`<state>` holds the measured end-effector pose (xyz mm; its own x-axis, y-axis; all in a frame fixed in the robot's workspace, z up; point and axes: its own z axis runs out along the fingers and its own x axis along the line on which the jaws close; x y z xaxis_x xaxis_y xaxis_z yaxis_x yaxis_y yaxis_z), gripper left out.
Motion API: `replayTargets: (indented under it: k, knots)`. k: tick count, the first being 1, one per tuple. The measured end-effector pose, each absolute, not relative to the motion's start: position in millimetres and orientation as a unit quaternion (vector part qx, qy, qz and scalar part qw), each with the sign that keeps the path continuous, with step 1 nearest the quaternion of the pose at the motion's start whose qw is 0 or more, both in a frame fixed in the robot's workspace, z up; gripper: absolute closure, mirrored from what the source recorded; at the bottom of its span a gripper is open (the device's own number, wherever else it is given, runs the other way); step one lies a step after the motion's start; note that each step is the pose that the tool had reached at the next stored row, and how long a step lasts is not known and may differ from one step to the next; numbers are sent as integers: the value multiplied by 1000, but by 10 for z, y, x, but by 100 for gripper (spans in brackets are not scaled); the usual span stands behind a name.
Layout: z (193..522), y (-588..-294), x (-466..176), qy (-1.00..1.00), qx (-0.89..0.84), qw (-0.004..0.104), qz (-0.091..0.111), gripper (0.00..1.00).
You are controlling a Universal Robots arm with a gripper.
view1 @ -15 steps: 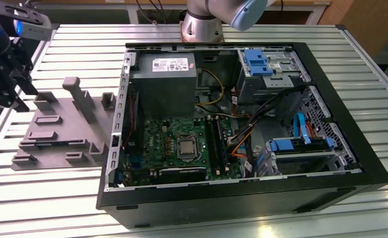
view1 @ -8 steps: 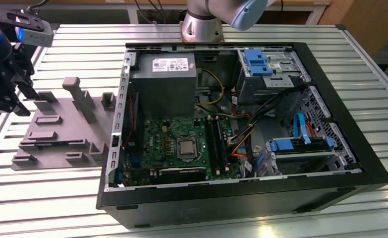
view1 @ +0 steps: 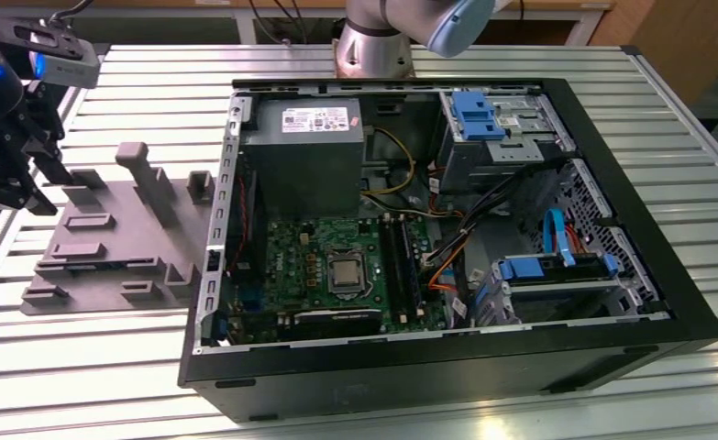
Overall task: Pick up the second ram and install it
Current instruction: 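Pick up the second ram and move it above second insertion slot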
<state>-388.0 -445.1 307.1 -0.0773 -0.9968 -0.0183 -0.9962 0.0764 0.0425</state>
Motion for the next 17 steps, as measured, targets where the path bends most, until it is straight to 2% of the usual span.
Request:
replayTargets:
  k: [17]
  knots:
    - [2875, -4461, -3885, -733, 680, 8, -22, 53]
